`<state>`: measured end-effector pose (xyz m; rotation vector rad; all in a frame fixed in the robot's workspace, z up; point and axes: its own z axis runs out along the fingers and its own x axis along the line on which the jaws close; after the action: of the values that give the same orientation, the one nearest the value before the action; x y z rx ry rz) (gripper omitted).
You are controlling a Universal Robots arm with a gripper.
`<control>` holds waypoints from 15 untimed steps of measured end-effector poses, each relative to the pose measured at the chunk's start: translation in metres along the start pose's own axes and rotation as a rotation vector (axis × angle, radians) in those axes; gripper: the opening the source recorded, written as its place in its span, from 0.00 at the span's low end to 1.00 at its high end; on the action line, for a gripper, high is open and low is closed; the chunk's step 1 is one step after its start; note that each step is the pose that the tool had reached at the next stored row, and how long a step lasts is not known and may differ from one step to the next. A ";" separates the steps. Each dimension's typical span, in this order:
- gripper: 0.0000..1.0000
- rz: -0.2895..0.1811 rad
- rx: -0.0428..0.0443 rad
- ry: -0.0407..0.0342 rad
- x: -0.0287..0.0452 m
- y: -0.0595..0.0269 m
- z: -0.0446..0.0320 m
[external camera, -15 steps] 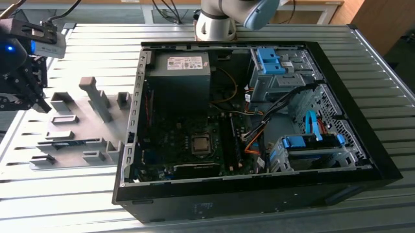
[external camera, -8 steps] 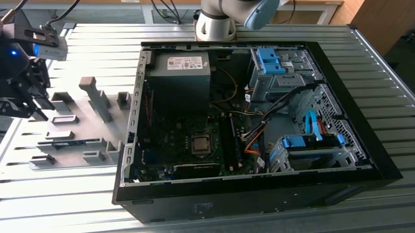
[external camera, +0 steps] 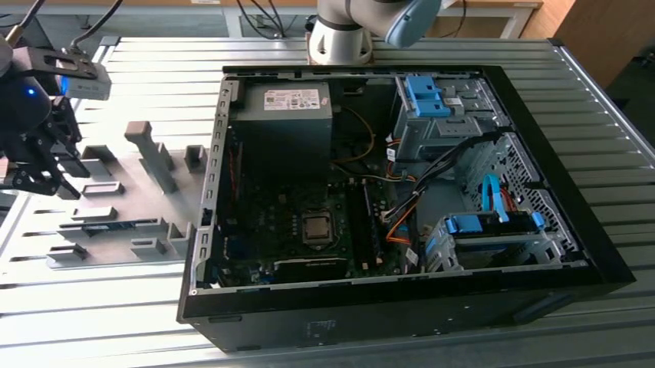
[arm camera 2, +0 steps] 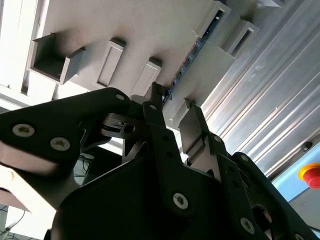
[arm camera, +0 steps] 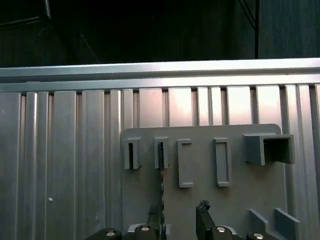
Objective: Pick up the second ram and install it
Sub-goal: 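Pick up the second ram and move it above second insertion slot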
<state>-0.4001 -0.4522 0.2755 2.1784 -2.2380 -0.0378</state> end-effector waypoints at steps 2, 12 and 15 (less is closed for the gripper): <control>0.42 -0.010 -0.0001 0.0005 0.0026 -0.0001 0.0025; 0.42 -0.013 0.0005 -0.0190 0.0214 -0.0009 0.0162; 0.42 -0.013 0.0004 -0.0192 0.0222 -0.0010 0.0217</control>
<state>-0.4003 -0.4743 0.2537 2.2020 -2.2343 -0.0588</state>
